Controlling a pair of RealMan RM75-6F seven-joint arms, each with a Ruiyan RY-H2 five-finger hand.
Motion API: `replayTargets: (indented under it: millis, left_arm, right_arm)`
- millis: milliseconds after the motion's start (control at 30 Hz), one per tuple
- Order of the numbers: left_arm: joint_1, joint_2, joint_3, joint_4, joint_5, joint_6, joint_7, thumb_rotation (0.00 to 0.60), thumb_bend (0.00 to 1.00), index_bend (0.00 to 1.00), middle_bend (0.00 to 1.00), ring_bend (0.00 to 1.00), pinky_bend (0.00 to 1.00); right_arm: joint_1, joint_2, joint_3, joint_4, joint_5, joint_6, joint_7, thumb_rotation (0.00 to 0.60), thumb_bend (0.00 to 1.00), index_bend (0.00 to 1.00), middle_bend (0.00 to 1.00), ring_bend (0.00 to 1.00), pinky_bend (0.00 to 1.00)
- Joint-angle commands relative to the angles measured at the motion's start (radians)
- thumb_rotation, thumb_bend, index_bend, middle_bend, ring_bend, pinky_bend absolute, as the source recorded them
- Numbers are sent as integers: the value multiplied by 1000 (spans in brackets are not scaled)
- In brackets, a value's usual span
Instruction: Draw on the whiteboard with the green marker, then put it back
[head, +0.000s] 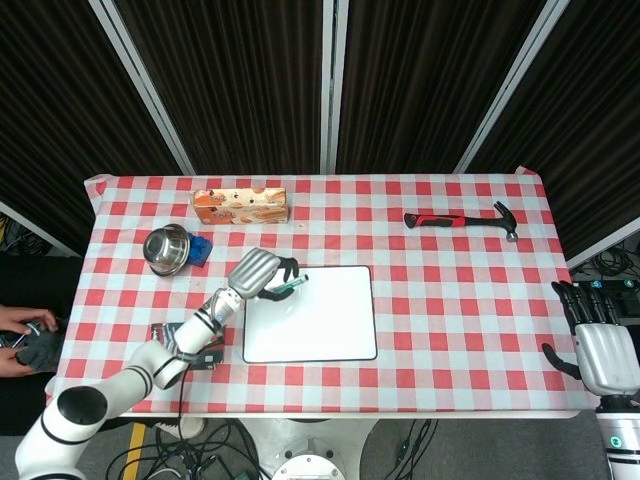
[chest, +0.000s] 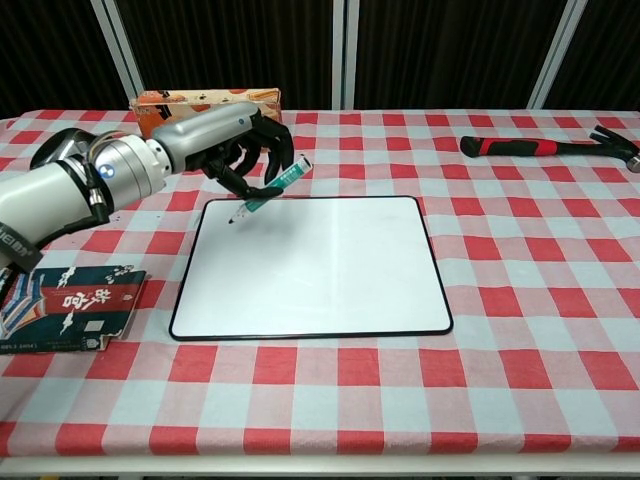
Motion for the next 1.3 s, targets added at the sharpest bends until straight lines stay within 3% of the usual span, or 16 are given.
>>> replayTargets:
  millis: [33, 667, 1300]
  left_arm:
    - [-6, -27, 15, 49, -2, -12, -26, 600, 407, 535, 588, 716, 952]
    - [24, -34, 69, 80, 6, -1, -22, 600, 407, 538, 591, 716, 952]
    - [-130, -165, 8, 129, 0, -31, -12, 600, 410, 538, 592, 716, 952]
  right_arm:
    - [0, -1, 0, 0, 2, -2, 0, 600, 152, 0, 70, 0, 0]
    - [14, -11, -2, 2, -1, -22, -1, 600, 152, 0, 70, 0, 0]
    - [-22, 18, -4, 10, 17, 15, 31, 600, 152, 0, 70, 0, 0]
